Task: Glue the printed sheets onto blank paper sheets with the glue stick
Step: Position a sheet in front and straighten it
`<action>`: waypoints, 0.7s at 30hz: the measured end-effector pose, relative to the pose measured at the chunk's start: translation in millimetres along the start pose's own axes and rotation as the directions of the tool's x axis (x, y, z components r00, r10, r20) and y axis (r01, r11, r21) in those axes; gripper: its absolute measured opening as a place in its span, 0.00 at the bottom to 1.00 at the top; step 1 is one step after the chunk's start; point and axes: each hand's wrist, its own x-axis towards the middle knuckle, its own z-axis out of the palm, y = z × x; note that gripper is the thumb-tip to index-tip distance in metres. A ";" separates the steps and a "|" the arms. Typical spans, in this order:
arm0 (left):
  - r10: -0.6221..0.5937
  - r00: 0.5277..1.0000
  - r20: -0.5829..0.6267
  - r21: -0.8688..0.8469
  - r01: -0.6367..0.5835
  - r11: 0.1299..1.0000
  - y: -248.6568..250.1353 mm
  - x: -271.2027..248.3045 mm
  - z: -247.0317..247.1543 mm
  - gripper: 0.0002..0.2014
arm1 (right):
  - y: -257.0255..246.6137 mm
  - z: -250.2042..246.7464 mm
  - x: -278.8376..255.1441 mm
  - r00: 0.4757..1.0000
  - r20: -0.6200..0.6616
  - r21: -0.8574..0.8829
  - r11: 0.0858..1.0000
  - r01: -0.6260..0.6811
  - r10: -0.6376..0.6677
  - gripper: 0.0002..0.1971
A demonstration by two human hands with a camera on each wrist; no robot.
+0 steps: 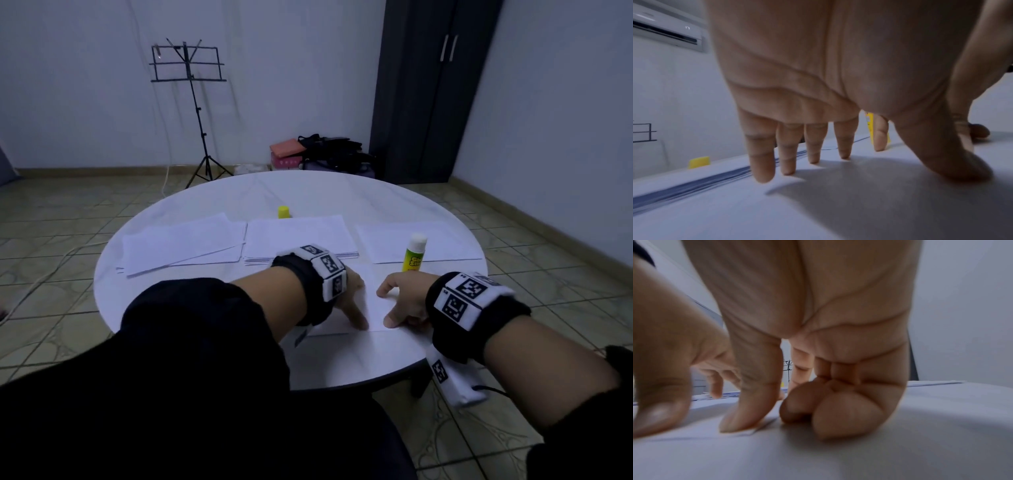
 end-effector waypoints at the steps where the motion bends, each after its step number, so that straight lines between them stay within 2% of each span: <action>1: 0.006 1.000 -0.010 0.008 -0.006 1.000 -5.9 -4.1 0.7 0.44 | 0.5 0.7 0.7 1.000 -0.002 0.004 1.000 -0.002 0.002 0.31; 4: 0.002 1.000 -0.016 0.020 -0.001 1.000 -34.2 -19.0 5.7 0.42 | 0.6 2.2 0.4 1.000 0.007 0.019 1.000 -0.007 0.006 0.31; 9: -0.081 0.997 0.019 0.034 0.081 0.996 -91.1 -46.2 19.8 0.41 | 0.0 3.5 -1.4 1.000 0.010 0.009 1.000 0.000 0.000 0.30; 14: -0.174 0.983 0.051 0.027 0.173 0.985 -117.9 -62.8 28.2 0.53 | -8.2 3.1 -9.5 1.000 0.024 -0.168 0.986 0.022 -0.019 0.28; 21: -0.183 0.980 0.075 0.009 0.183 0.983 -117.7 -71.3 26.6 0.54 | -28.0 11.2 -9.3 1.000 0.021 -0.380 0.925 0.017 -0.010 0.19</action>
